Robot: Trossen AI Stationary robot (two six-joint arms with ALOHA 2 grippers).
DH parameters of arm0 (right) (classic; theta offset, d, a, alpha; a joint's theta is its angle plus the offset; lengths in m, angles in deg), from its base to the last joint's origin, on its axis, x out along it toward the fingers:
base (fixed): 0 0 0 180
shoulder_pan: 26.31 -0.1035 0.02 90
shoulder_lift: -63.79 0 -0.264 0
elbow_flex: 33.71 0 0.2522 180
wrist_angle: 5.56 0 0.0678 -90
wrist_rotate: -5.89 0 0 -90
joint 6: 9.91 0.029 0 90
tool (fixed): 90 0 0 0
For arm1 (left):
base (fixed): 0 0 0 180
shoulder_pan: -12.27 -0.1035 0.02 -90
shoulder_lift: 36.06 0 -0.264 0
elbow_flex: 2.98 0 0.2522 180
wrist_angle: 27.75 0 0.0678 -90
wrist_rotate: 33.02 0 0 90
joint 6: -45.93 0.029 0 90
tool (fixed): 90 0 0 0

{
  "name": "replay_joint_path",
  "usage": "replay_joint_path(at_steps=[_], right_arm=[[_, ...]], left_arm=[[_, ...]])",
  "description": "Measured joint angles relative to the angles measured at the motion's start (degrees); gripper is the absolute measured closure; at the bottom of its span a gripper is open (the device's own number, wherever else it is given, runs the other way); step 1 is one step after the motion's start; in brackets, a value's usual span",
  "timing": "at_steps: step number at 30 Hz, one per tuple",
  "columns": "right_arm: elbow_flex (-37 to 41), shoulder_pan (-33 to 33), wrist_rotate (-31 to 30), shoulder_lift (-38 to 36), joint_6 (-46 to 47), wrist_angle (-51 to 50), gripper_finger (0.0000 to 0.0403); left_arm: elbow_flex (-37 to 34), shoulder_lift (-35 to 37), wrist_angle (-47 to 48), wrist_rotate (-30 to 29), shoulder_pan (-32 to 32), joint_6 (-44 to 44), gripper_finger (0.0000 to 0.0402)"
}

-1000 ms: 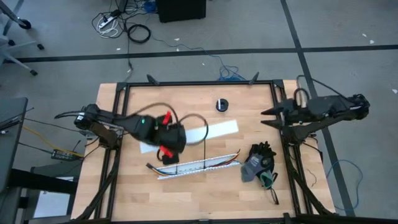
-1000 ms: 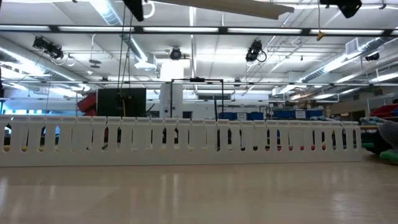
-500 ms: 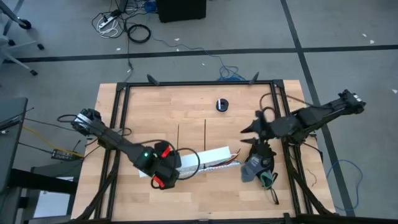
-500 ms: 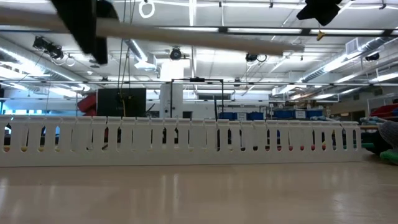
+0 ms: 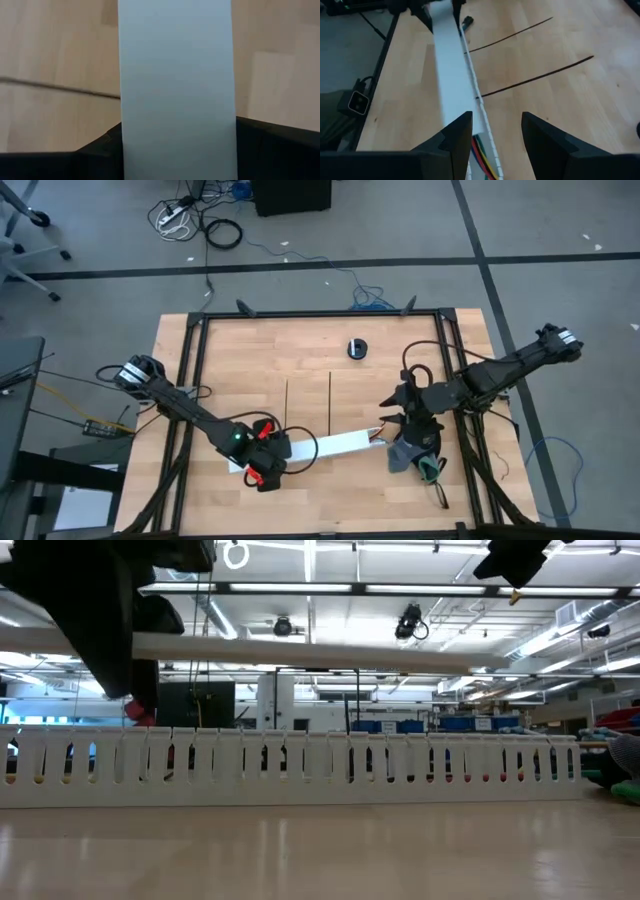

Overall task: Ziptie cables
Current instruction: Close the white cable duct

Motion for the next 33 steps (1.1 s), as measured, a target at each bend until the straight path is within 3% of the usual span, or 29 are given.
replay_joint_path(at_steps=[15,22,33], right_arm=[[0.0,0.0,1.8,1.6,-2.6,5.3,0.0242],[0.0,0.0,10.7,6.9,-8.3,18.8,0.0247],[0.0,1.3,10.9,14.5,-8.9,19.7,0.0245]], left_arm=[[-1.2,0.0,0.0,-1.0,-0.2,-1.6,0.0192],[-1.2,0.0,0.0,-1.3,-0.2,-1.9,0.0192],[-1.2,-0.6,-0.2,-0.6,-0.2,-2.0,0.0174]])
